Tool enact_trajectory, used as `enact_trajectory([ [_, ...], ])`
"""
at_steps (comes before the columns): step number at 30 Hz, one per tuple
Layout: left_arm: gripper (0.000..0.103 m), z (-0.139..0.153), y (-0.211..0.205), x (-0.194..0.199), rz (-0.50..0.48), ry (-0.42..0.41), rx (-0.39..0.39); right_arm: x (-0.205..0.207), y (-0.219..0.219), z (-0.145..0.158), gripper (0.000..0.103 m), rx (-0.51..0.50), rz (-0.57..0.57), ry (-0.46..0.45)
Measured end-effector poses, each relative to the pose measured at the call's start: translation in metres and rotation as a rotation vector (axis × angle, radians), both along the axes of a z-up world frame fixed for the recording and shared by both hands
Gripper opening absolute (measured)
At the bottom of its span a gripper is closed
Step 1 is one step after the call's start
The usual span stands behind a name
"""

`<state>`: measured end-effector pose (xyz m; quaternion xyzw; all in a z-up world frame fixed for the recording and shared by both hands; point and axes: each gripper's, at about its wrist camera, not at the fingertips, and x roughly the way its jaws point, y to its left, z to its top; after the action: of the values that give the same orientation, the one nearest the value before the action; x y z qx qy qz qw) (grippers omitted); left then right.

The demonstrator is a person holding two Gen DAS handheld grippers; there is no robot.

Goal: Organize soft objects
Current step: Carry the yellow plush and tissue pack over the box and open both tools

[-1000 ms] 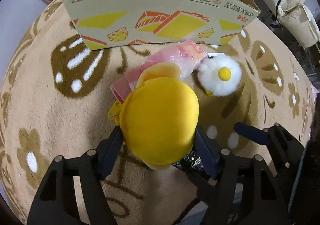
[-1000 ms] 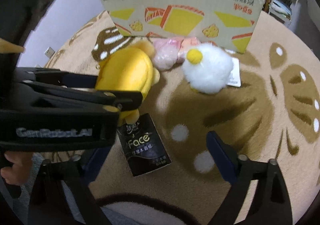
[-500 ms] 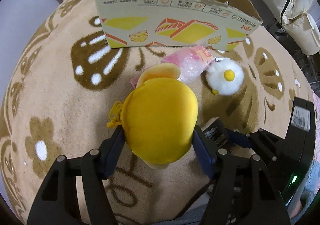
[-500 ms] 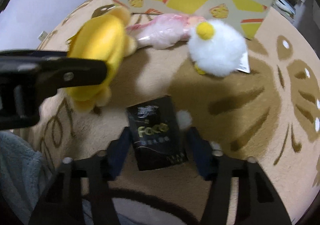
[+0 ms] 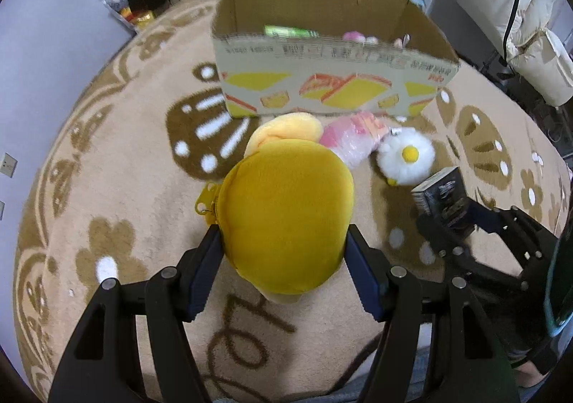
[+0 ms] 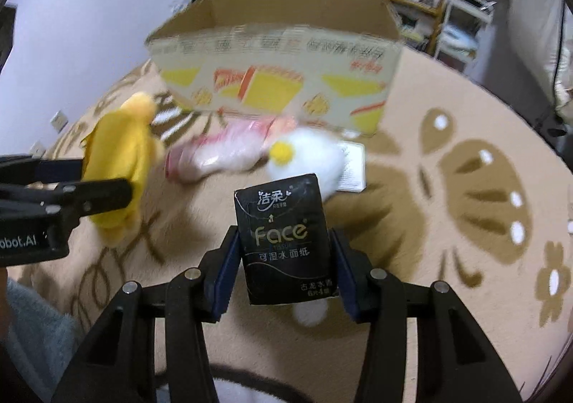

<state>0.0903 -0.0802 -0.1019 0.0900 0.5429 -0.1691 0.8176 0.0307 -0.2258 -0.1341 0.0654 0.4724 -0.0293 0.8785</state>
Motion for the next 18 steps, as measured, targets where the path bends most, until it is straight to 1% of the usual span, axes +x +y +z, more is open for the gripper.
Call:
enact_trajectory([
  [5,0.066,0.026,0.007,-0.008,0.035,-0.123,-0.017,-0.006,-0.005,0.019,0.052,-0.004,-0.018,-0.078],
  [8,0.066,0.044,0.011,-0.015,0.049,-0.232,-0.016,-0.010,-0.005,0.035,0.052,-0.005,-0.012,-0.135],
  [11,0.066,0.060,0.010,-0.019,0.027,-0.332,-0.001,-0.011,0.000,0.051,0.052,-0.009,-0.015,-0.192],
  [14,0.066,0.073,0.013,-0.020,0.035,-0.398,-0.009,-0.011,-0.003,0.068,0.052,-0.012,-0.027,-0.247],
  [18,0.066,0.091,0.021,-0.017,0.081,-0.465,-0.058,-0.010,-0.011,0.088,0.052,-0.017,-0.037,-0.308],
])
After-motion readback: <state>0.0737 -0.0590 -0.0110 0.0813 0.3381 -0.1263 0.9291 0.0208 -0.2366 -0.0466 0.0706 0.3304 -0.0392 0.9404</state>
